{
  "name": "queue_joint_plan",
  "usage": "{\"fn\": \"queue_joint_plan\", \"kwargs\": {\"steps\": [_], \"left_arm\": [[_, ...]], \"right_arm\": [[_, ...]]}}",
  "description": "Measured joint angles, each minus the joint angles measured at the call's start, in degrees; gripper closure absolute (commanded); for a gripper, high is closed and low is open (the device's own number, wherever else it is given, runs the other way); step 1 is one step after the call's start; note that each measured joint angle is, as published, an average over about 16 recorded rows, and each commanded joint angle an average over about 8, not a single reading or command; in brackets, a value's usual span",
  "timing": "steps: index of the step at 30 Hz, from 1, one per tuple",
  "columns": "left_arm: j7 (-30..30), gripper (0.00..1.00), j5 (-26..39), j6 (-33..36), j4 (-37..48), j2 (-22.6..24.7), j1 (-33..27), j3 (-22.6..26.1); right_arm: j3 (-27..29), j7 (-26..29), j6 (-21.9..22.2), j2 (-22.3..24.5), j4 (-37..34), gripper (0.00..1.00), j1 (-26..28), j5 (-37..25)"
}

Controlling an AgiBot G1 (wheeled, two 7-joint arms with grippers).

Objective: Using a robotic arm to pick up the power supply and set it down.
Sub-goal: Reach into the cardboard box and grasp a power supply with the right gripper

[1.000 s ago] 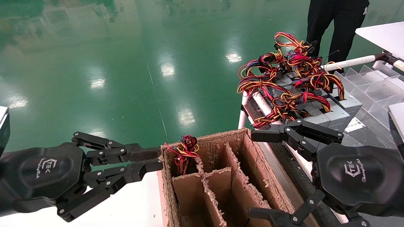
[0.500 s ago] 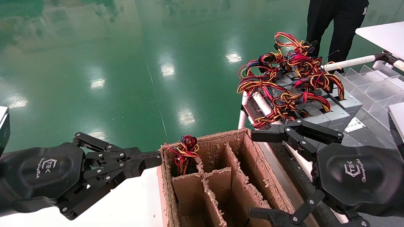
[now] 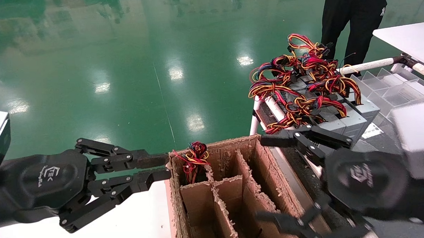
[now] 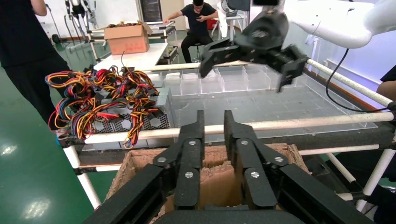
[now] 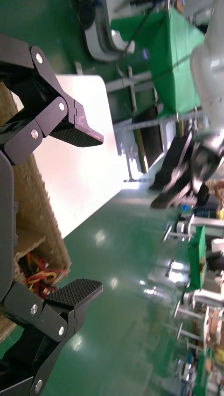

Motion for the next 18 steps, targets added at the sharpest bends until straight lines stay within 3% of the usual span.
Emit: {"fn": "queue_joint_plan", "kwargs": {"steps": [9,18], "left_arm": [[0.00,0.00,-0.01,-0.01,0.01,0.00,0.01,0.00],[0.00,0.00,-0.02,-0.02,0.01,-0.01,0.01,0.00]], "right_arm": [[-2.39,-1.07,5.07,-5.81,-4.98,0.00,2.81,-4.96],[-3.68,-1.32,6.99,-8.50,-7.43,0.00,4.53,-7.30]]}}
